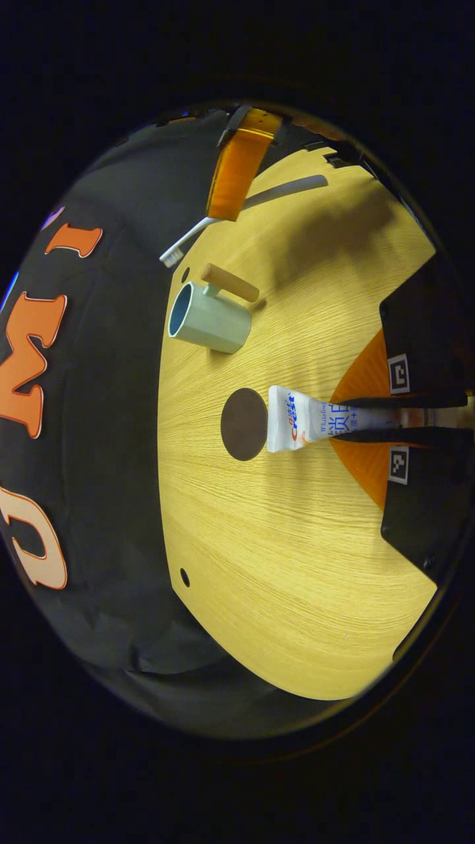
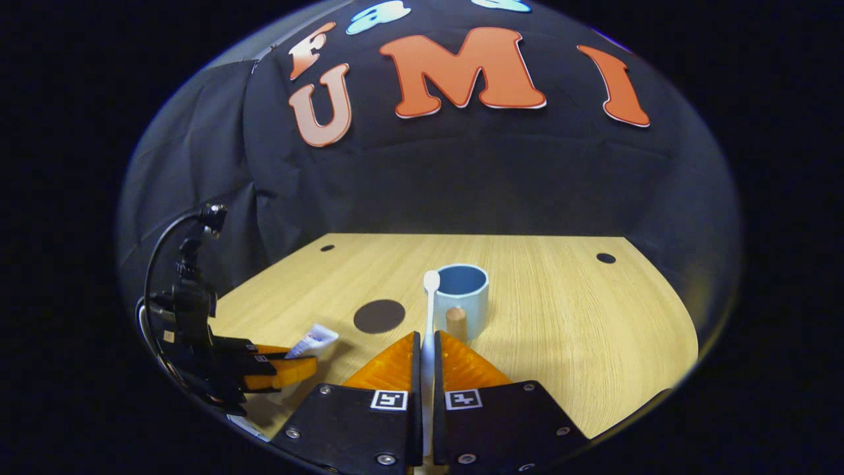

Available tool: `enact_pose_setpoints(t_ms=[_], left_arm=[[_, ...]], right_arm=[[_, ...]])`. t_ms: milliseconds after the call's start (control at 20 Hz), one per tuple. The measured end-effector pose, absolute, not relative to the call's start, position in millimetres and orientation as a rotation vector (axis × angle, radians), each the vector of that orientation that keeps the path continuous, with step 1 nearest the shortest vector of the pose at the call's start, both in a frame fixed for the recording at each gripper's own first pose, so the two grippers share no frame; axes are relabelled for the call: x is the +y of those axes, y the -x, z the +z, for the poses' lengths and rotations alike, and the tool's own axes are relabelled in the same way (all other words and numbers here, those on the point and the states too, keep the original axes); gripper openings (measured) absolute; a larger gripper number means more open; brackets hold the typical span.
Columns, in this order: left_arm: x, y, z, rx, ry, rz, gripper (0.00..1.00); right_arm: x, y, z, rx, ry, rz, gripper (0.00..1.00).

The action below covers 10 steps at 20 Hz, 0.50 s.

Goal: Put the toothbrush and toothpaste on the desktop into the cup, then pick up the cup and place it on the coaster on the desktop.

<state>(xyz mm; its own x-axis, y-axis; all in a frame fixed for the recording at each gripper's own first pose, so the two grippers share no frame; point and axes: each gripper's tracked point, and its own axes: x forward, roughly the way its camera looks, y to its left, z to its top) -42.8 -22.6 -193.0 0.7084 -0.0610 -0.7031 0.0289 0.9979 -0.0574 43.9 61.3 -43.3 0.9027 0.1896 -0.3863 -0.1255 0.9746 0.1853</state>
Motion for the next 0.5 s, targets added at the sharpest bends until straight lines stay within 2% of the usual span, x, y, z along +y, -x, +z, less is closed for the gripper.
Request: enact_pose_setpoints(t_ms=[300,500], left_arm=[[-13.7,37.6,-186.1,0.744,0.057,-0.024,0.15],[-7.4,37.7,-175.1,0.714,0.060,-0.008,0.17]], right_arm=[[60.7,-83.0,-15.1,0.262,-0.129,0.191,0.06],[55.5,-100.7,-5.4,0.224,-0.174,0.176,0.06]])
